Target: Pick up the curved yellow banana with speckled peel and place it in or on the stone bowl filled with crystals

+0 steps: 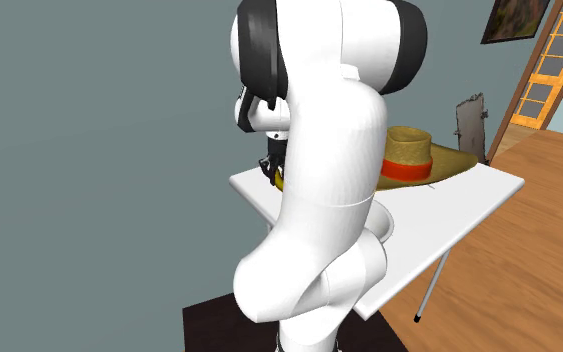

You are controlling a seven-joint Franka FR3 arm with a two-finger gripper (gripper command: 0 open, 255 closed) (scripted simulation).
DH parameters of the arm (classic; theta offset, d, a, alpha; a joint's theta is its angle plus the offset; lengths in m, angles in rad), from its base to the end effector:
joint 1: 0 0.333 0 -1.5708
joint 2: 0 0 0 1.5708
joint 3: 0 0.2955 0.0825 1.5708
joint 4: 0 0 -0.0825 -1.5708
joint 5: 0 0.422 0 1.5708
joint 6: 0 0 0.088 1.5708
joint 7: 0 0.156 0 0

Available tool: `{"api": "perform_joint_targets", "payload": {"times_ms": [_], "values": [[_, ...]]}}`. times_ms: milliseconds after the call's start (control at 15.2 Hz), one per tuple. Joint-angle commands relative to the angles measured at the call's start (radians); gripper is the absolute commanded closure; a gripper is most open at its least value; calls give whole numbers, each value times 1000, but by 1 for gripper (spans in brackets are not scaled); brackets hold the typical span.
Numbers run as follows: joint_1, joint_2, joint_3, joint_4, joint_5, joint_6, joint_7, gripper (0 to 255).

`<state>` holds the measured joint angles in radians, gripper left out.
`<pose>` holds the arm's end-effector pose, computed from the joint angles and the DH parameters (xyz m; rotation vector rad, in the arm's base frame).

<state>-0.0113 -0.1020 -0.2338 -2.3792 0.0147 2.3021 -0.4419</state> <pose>0.5035 -0.1229 0.2691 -3.1022 -0.2925 -0.0505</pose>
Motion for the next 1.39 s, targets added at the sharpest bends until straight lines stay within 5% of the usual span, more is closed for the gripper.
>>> {"api": "perform_joint_targets", "payload": {"times_ms": [0, 1320], "values": [[0, -20, 2, 11, -7, -30, 7, 255], [-2, -130, 15, 180, -32, -307, 34, 255]]}}
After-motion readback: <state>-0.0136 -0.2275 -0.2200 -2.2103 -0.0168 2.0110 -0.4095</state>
